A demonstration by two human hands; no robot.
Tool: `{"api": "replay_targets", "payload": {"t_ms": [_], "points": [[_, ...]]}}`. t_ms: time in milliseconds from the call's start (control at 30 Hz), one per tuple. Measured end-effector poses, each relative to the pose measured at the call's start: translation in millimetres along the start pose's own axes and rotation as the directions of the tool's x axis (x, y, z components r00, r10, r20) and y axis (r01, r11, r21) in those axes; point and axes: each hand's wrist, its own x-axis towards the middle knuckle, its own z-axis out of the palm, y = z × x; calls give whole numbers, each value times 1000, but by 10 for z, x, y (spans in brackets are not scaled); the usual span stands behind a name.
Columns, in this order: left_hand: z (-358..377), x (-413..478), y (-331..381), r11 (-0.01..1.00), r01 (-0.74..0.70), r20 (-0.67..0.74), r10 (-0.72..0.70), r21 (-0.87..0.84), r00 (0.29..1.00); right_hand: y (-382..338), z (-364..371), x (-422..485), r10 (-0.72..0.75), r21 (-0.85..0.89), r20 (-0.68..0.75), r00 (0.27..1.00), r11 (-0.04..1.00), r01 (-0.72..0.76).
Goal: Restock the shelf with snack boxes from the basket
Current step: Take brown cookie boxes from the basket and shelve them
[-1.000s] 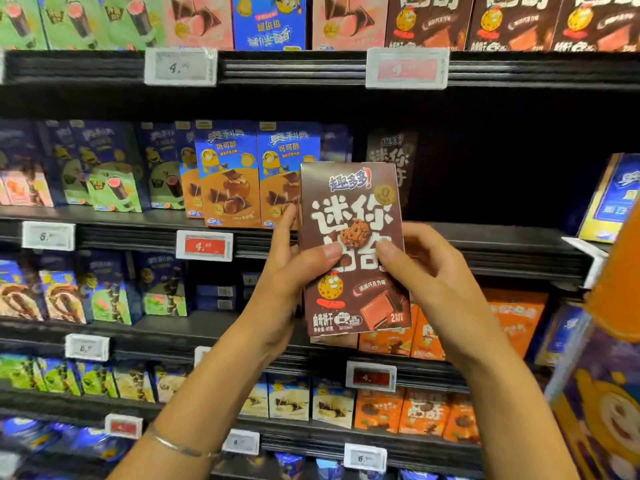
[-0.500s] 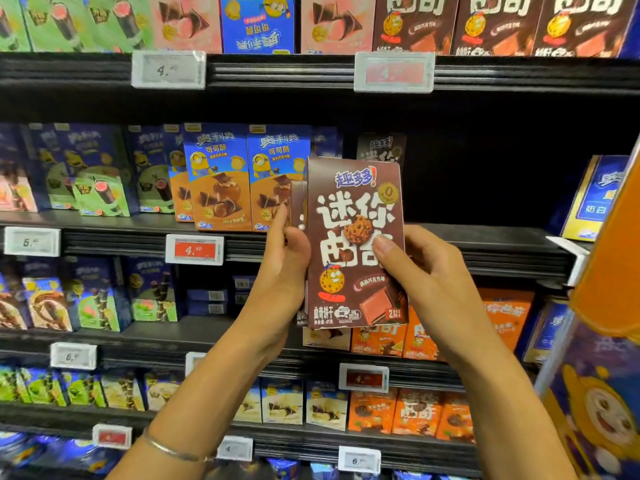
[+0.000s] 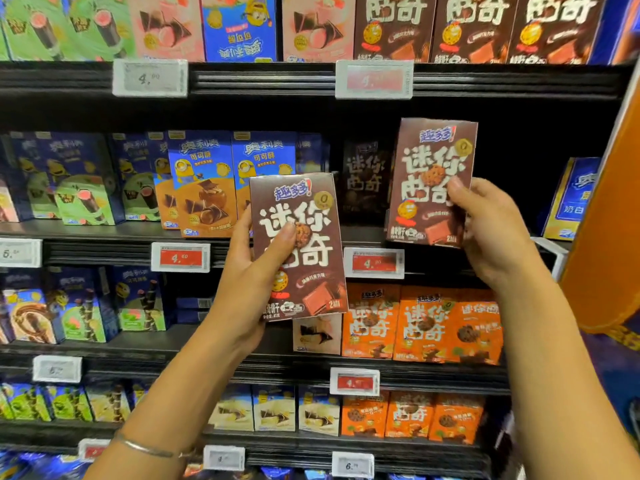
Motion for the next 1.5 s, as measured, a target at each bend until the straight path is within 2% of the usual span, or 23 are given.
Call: {"api": "replay_targets", "payload": {"t_ms": [100, 200, 367, 500, 667, 767, 1100, 1367, 1500], "points": [[26, -3, 6, 1000, 2, 6, -2, 0, 1000, 164, -74, 376, 18, -189, -65, 998, 982, -30], [50, -5, -3, 1000, 0, 18, 0, -3, 1000, 308, -100, 723, 75, -277, -139, 987, 954, -111], [86, 12, -27, 1000, -10, 29, 10, -4, 1000, 485, -103, 1108, 88, -568, -199, 976, 801, -188], [122, 10, -31, 1000, -16, 48, 16, -7, 999, 431, -59, 1272, 158, -693, -146, 977, 688, -215], [141, 11, -25, 1000, -7, 53, 7, -5, 999, 460, 50, 1420, 100, -819, -62, 993, 563, -108], [138, 7, -11, 1000, -7, 52, 7, 9, 999, 501, 103, 1508, 90, -852, -61, 994, 515, -99], [101, 13, 26, 999, -20, 24, 20, 26, 1000, 624, 196, 1653, 74, -861, -55, 996, 501, -85], [105, 42, 52, 999, -17, 7, 17, 29, 1000, 685, 240, 1695, 89, -838, -66, 994, 535, -103], [111, 55, 75, 999, -22, 22, 21, 41, 1000, 667, 229, 1617, 96, -766, -49, 994, 636, -99]]}}
